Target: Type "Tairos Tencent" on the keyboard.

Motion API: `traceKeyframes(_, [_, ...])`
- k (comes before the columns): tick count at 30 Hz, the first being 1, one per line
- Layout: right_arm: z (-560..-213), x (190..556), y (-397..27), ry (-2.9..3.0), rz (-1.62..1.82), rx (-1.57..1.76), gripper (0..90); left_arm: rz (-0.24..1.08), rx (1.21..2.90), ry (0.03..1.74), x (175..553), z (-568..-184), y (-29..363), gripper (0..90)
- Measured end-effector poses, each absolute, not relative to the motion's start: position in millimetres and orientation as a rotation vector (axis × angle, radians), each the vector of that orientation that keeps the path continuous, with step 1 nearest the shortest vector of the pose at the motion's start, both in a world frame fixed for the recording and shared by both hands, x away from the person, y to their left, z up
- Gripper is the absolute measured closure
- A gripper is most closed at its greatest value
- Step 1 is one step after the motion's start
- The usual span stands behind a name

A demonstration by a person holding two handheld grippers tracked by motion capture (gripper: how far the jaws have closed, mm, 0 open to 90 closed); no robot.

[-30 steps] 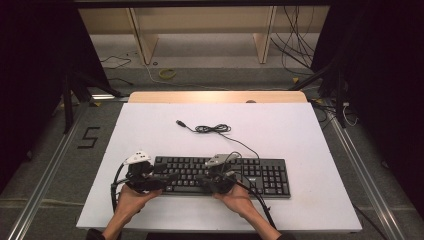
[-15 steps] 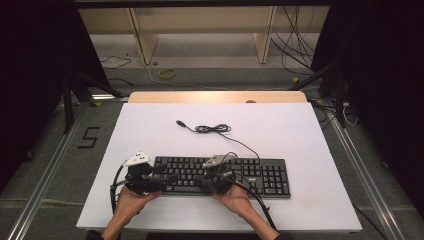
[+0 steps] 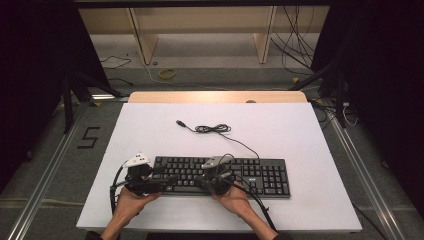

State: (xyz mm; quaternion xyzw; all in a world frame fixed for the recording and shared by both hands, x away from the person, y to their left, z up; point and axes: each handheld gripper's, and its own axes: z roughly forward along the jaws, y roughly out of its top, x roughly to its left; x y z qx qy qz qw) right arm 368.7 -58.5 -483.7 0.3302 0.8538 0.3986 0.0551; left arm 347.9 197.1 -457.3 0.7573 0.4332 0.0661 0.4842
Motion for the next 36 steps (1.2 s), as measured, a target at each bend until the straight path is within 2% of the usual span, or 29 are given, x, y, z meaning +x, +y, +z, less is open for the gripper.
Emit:
traceKeyframes(4, [-482.1,370.2,-61.4,2.587,1.236,1.042,90.0,0.158,1.85,1.057,349.0,-459.4,197.0,29.5])
traceKeyframes(18, [-467.0,368.8,-82.4,2.522,1.371,1.067,67.4,0.16,1.872,1.039,349.0,-461.4,193.2,37.0])
traceKeyframes(28, [-462.9,365.4,-88.7,2.519,1.411,1.071,51.3,0.155,1.906,1.007,349.5,-462.5,190.1,51.5])
traceKeyframes(36, [-461.2,362.1,-94.0,2.507,1.416,1.074,44.0,0.157,1.945,0.972,349.3,-463.0,185.5,70.1])
